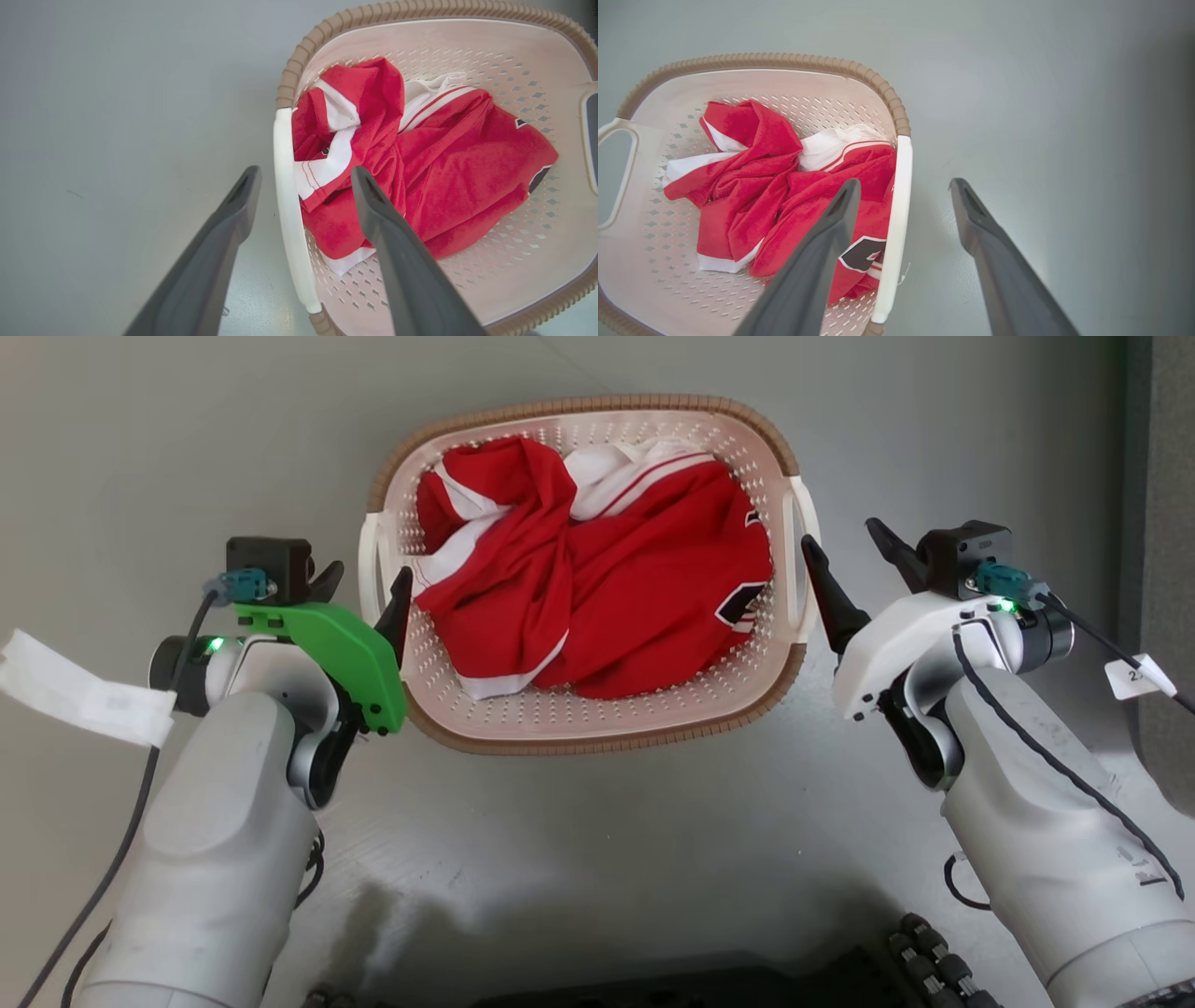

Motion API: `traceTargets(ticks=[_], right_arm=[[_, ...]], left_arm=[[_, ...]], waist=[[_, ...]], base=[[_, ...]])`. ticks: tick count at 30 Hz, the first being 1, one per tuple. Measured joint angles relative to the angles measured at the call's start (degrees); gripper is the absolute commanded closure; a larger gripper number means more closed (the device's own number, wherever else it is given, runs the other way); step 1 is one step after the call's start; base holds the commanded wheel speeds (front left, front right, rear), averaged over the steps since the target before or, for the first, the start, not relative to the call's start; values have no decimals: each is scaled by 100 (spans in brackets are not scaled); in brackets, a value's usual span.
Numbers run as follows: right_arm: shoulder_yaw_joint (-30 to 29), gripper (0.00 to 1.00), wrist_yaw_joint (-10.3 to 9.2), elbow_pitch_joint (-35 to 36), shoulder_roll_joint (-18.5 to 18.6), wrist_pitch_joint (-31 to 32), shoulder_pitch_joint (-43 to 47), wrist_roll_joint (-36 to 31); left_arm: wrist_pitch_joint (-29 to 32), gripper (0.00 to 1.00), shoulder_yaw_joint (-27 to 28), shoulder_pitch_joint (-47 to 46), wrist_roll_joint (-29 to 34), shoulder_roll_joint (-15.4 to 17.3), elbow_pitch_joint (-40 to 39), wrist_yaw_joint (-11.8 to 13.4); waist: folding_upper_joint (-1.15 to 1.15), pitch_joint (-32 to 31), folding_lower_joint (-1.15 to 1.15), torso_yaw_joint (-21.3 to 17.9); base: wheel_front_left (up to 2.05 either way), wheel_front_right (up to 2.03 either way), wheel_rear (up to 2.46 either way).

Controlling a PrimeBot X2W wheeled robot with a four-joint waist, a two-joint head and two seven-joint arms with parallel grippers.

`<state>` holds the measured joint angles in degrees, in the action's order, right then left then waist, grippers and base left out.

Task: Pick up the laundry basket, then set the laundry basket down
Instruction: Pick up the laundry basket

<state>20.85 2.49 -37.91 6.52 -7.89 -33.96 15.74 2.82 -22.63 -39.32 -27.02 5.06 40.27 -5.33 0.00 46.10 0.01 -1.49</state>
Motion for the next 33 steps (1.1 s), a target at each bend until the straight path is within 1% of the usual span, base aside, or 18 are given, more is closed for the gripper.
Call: traceTargets(ticks=[7, 9, 17, 19, 20, 21, 23, 25, 26, 33], right_arm=[[73, 0, 55, -391, -90, 45, -315, 0], [122, 0, 104, -456, -107, 45, -419, -1], [131, 0, 115, -747, -119, 37, -725, 2], [120, 0, 160, -854, -121, 36, -790, 14], [122, 26, 179, -898, -124, 37, -815, 42], [126, 100, 211, -948, -127, 38, -835, 60], [143, 100, 230, -1029, -140, 40, -882, 89], [189, 100, 309, -1073, -190, 48, -938, 90], [181, 100, 304, -1095, -236, 46, -966, 111], [190, 100, 349, -1285, -231, 29, -1120, 179]], left_arm=[[48, 0, 2, -330, -49, -18, 483, -80], [48, 0, 10, -430, -71, -18, 581, -85], [40, 0, -16, -923, -96, -33, 933, -148], [9, 0, -16, -985, -109, -54, 1037, -155], [9, 54, -11, -1001, -134, -65, 1112, -155], [10, 100, -9, -1002, -181, -70, 1159, -155], [25, 100, -25, -1016, -287, -77, 1272, -167], [24, 100, -88, -1056, -305, -153, 1301, -223], [23, 100, -92, -1096, -314, -210, 1330, -214], [5, 100, -124, -1252, -404, -233, 1546, -213]], waist=[[0, 263, 0, -62], [0, 334, 0, -77], [0, 624, 0, -100], [0, 671, 0, -89], [0, 684, 0, -81], [0, 691, 0, -74], [0, 702, 0, -63], [0, 710, 0, -52], [0, 713, -1, -46], [0, 713, -1, -17]], base=[[0, 0, 0], [0, 0, 0], [0, 0, 0], [0, 0, 0], [0, 0, 0], [0, 0, 0], [0, 0, 0], [0, 0, 0], [0, 0, 0], [0, 0, 0]])
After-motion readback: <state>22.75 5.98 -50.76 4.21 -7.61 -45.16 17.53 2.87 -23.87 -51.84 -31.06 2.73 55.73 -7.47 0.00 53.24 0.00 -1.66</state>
